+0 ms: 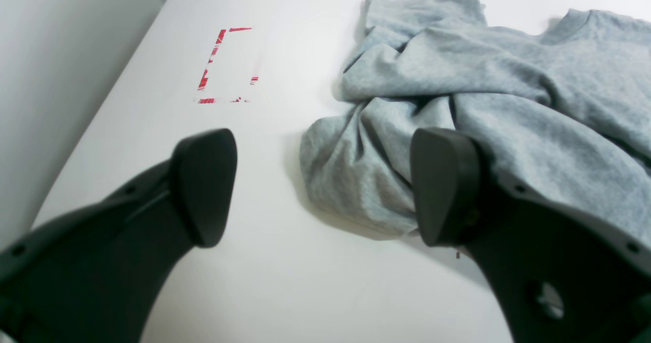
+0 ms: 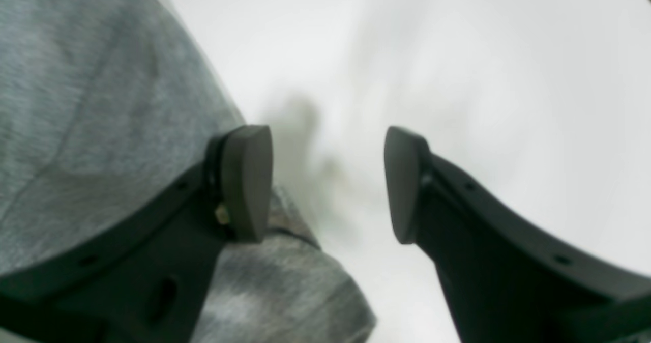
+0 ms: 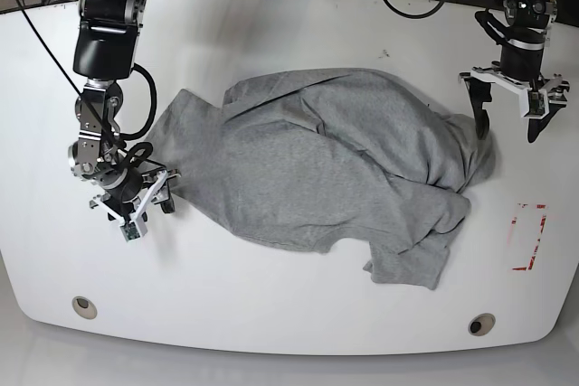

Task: Fold the T-shirt properly
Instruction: 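Release and regrasp the shirt edge with the right gripper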

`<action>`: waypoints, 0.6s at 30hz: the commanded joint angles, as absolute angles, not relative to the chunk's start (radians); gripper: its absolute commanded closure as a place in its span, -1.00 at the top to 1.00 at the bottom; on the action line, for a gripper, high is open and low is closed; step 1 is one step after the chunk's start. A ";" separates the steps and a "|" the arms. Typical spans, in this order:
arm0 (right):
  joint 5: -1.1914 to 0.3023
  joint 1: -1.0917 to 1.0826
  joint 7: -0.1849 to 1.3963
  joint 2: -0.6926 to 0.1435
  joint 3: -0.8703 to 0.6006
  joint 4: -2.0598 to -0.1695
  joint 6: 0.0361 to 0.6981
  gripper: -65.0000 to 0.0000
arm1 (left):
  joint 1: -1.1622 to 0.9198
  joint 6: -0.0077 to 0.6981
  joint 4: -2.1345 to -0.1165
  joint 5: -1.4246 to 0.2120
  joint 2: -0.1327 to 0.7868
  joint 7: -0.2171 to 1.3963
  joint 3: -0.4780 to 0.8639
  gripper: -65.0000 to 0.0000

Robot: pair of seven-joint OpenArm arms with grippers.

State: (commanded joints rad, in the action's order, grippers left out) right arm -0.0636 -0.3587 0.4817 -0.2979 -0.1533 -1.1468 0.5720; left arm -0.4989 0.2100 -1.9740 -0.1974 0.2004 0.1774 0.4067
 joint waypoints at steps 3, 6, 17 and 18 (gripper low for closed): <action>-0.063 -0.358 0.481 -0.287 -0.151 -1.140 0.572 -0.01 | -0.500 0.210 -1.973 -0.198 0.201 0.176 0.407 0.52; -0.061 -0.357 0.479 -0.278 -0.149 -1.126 0.572 -0.09 | -0.501 0.211 -1.971 -0.199 0.202 0.173 0.407 0.52; -0.064 -0.332 0.476 -0.224 -0.155 -1.050 0.575 -0.76 | -0.494 0.209 -1.982 -0.206 0.198 0.205 0.432 0.54; -0.064 -0.330 0.475 -0.221 -0.156 -1.044 0.575 -0.75 | -0.494 0.209 -1.983 -0.207 0.198 0.209 0.435 0.54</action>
